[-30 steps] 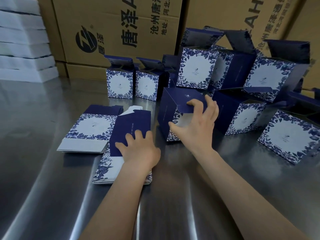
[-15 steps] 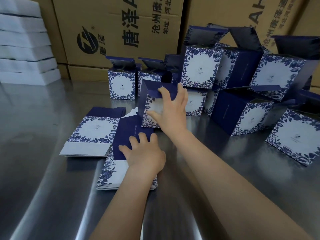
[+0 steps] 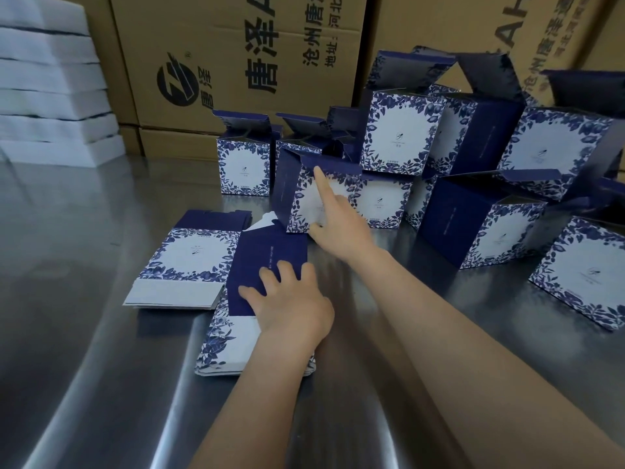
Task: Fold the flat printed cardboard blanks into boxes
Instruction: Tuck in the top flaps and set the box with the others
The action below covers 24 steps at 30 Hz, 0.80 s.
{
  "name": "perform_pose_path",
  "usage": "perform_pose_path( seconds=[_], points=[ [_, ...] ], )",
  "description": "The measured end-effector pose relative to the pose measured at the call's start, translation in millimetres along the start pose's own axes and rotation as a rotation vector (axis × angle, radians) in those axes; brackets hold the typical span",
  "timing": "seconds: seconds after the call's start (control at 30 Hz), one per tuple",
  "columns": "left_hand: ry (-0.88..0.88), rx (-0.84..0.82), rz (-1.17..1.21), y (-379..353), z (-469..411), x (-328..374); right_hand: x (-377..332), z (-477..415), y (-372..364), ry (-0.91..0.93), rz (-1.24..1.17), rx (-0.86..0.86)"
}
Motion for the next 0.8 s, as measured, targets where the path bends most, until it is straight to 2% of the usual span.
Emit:
perform_pose_path(
  seconds=[0.23, 0.37, 0.57, 0.8],
  points=[
    [0.001, 0.020, 0.005, -3, -1, -1, 2, -24, -15, -0.015, -0.218, -0.285],
    [0.005, 0.029, -0.002, -4, -2, 0, 1, -37, -29, -0.028, -0.143, -0.396],
    [0.014, 0.038, -0.026, -6, -3, 0, -2, -51, -43, -0.086, -0.117, -0.379],
    [0.027, 0.052, -0.035, -9, -5, 0, -6, -53, -48, -0.227, 0.028, -0.325]
  ],
)
Point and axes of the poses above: each hand's wrist, its own z-axis away from the middle knuckle, its own y-axis out of the back of the hand, x = y × z, the point moved 3 cm from there along -z, towards the middle knuckle, and after that the axes turned 15 degrees about -y, right-handed, at the moved point
